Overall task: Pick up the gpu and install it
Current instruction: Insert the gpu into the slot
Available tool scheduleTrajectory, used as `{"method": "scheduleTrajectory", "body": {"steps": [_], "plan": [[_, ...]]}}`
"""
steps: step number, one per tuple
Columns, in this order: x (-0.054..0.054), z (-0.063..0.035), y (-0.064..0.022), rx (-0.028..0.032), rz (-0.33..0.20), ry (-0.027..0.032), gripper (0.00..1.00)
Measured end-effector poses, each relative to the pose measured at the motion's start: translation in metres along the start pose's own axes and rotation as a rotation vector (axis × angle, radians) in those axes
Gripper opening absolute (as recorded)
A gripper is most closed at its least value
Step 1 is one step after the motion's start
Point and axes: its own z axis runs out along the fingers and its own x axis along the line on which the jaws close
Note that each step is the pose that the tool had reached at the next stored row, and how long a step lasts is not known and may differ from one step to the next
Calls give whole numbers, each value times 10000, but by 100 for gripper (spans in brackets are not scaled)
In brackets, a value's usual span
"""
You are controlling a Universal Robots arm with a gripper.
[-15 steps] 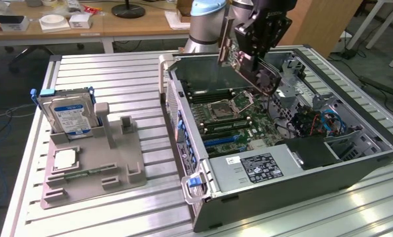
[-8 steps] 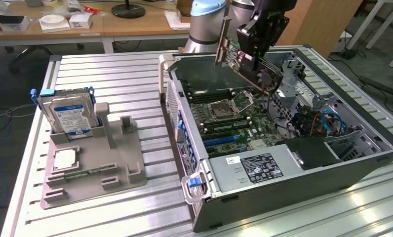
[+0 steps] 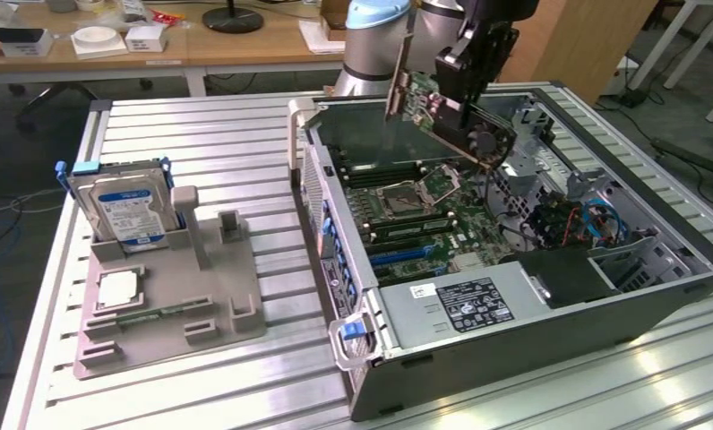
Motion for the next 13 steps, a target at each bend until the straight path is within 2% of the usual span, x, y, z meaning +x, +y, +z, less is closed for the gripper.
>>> {"method": "scheduleTrajectory", "body": {"steps": [2,3,11,12,13], "plan": [[0,0,0,-2,-272,-5,26],[0,0,0,-4,-624,-13,26],[0,0,0,-13,-1844,-37,26],[0,0,0,-26,-2310,-55,26],[1,0,0,-32,-2445,-61,26]]}}
